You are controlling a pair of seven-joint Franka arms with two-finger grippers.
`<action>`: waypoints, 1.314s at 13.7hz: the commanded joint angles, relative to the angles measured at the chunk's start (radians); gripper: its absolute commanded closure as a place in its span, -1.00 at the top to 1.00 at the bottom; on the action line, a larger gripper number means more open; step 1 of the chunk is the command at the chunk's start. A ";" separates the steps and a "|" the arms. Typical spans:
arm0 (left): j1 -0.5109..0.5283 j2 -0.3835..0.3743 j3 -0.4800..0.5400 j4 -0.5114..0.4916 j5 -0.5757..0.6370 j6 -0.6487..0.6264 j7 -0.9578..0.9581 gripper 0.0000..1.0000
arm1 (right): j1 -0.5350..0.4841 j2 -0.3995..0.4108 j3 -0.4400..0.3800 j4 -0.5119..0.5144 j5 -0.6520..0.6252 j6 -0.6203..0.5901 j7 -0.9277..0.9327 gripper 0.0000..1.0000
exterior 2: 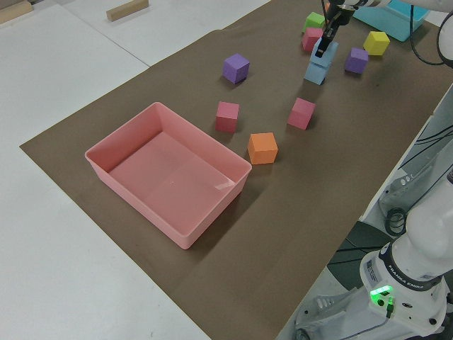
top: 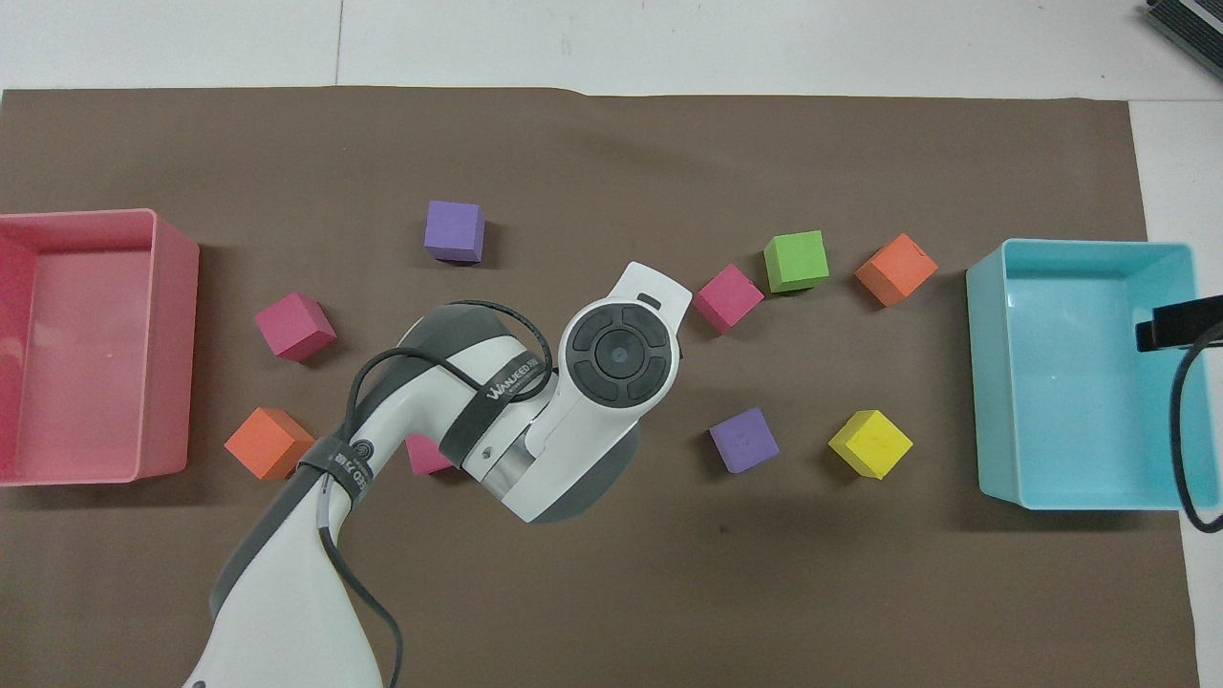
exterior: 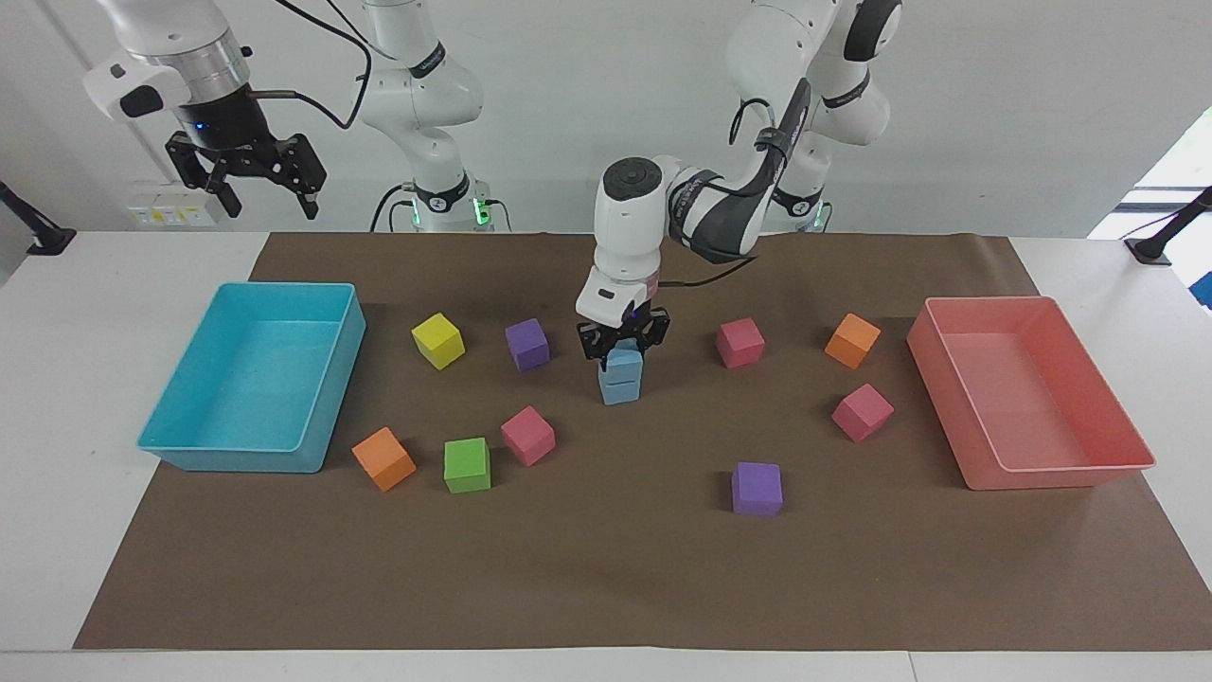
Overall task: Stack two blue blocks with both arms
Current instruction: 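Lower the held cube onto the center light blue cube with the left gripper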
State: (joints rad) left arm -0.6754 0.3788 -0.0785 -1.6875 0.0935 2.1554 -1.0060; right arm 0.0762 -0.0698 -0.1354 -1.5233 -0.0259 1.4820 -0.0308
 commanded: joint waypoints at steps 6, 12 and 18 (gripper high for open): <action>-0.018 -0.037 0.013 -0.073 0.022 0.064 -0.026 -1.00 | -0.006 -0.015 0.003 -0.011 0.011 -0.011 -0.011 1.00; -0.018 -0.038 0.013 -0.081 0.022 0.066 -0.025 -1.00 | -0.006 -0.016 0.003 -0.011 0.011 -0.011 -0.011 1.00; -0.013 -0.037 0.013 -0.074 0.022 0.080 -0.016 1.00 | -0.006 -0.016 0.003 -0.011 0.011 -0.011 -0.011 1.00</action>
State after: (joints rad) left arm -0.6757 0.3710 -0.0791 -1.7263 0.0935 2.2106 -1.0076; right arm 0.0762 -0.0698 -0.1354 -1.5233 -0.0259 1.4820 -0.0308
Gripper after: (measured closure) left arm 0.326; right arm 0.000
